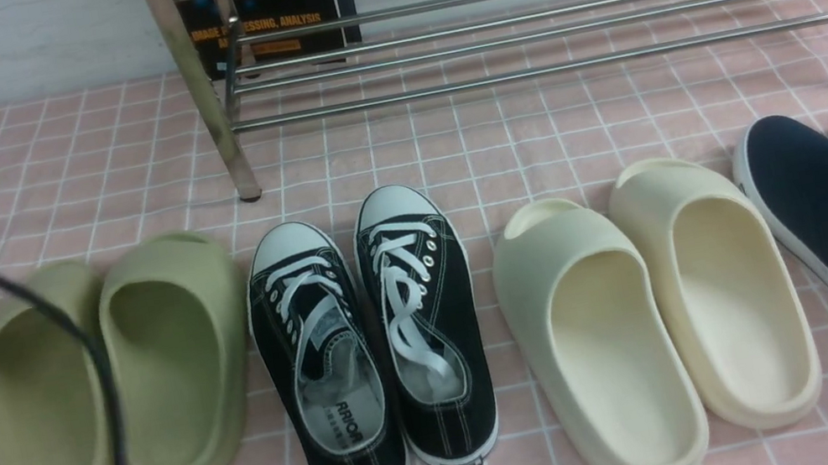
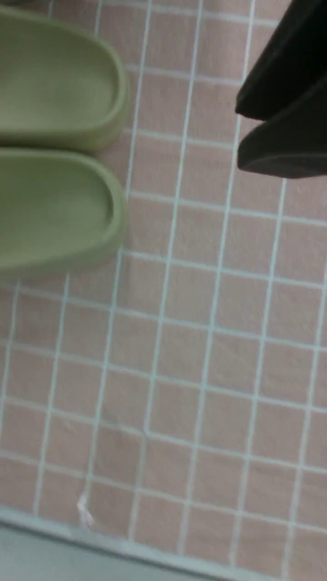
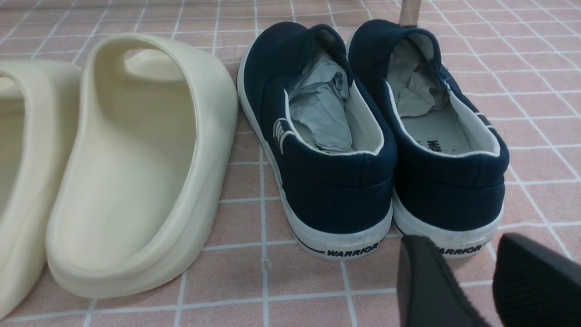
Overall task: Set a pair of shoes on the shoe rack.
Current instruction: Use the left arm to grab the shoe closest to it, then use the left arm to put a shoe into the shoe rack
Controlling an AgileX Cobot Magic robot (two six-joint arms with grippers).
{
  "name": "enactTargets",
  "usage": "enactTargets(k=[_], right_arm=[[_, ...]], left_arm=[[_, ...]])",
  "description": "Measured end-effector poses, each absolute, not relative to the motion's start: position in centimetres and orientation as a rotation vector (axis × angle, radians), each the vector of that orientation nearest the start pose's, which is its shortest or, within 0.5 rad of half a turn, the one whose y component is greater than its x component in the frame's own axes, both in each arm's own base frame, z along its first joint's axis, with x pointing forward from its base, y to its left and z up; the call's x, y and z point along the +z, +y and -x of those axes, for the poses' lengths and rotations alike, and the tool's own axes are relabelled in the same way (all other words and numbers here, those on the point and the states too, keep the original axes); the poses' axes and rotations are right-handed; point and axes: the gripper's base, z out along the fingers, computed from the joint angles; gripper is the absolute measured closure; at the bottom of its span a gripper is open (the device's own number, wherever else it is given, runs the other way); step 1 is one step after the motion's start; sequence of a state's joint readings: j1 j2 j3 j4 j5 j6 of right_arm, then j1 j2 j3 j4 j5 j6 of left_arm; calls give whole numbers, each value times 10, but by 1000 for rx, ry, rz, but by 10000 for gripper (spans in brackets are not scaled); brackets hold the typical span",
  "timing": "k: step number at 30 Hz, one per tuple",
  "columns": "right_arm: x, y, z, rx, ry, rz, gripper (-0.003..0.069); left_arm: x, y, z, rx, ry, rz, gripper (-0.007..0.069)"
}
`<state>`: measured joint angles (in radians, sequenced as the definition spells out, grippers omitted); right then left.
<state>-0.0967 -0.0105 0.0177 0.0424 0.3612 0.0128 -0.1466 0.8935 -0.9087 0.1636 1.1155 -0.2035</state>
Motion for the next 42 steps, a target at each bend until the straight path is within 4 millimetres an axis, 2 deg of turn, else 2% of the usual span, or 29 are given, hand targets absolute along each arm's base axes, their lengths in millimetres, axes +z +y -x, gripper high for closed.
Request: enactTargets(k=[2, 6, 7, 9, 11, 13, 15, 16, 17, 19, 20, 21, 23, 24, 25, 26, 27, 29, 31, 32, 34, 35, 36, 38, 39, 40, 42], right_arm=[[175, -4, -53, -17, 1847, -128, 419], [175, -4, -53, -17, 1847, -128, 419], [175, -4, -53, -17, 1847, -128, 419], [175, -4, -53, -17, 1847, -128, 419], [175, -4, -53, -17, 1847, -128, 419], [175, -4, -53, -17, 1847, -128, 419], [175, -4, -53, -17, 1847, -128, 419], [175, -4, -53, -17, 1847, -128, 419], [175, -4, -53, -17, 1847, -128, 419], [175, -4, -53, -17, 1847, -128, 419], [175, -4, -53, -17, 1847, -128, 419], [175, -4, -53, -17, 1847, -128, 419], [175, -4, -53, -17, 1847, -128, 419], [175, -4, -53, -17, 1847, -128, 419], [175, -4, -53, -17, 1847, -128, 419], [175, -4, -53, -17, 1847, -128, 419], [175, -4, -53, -17, 1847, -128, 419], [175, -4, -53, -17, 1847, -128, 419], [175, -4, -53, -17, 1847, -128, 419], [175, -4, -53, -17, 1847, -128, 419], [175, -4, -53, -17, 1847, -128, 419], [175, -4, -53, -17, 1847, -128, 419], [175, -4, -53, -17, 1847, -128, 419], [175, -4, -53, -17, 1847, -128, 419], [175, -4, -53, -17, 1847, -128, 419], [175, -4, -53, -17, 1847, -128, 419], [175, -4, -53, -17, 1847, -128, 419]], left_arm=[[335, -27, -168, 36, 2591, -75, 358], [314, -72, -203, -38, 2644, -228, 158], [313, -74, -204, -41, 2646, -233, 158], [292, -100, -221, -72, 2675, -275, 68], [272, -118, -234, -93, 2698, -277, 26], [258, -128, -242, -94, 2723, -278, 20], [232, -140, -256, -96, 2750, -264, 37], [233, -140, -257, -101, 2745, -260, 40], [214, -146, -266, -103, 2761, -245, 71], [206, -149, -271, -102, 2764, -237, 95], [195, -152, -276, -100, 2771, -223, 150], [193, -152, -277, -100, 2774, -217, 158], [185, -154, -279, -98, 2784, -196, 237], [183, -154, -280, -97, 2793, -176, 315], [183, -153, -280, -91, 2792, -173, 400], [184, -153, -280, -91, 2790, -172, 425], [191, -152, -278, -94, 2777, -169, 522], [207, -149, -275, -100, 2749, -165, 587], [227, -146, -272, -98, 2716, -166, 604], [230, -145, -271, -99, 2712, -166, 605], [269, -138, -271, -118, 2621, -151, 610], [280, -136, -272, -132, 2589, -140, 610], [283, -136, -273, -135, 2581, -138, 610], [314, -129, -283, -172, 2490, -103, 610], [316, -128, -284, -172, 2484, -101, 610], [329, -122, -293, -186, 2449, -83, 610], [333, -116, -305, -184, 2442, -80, 610]])
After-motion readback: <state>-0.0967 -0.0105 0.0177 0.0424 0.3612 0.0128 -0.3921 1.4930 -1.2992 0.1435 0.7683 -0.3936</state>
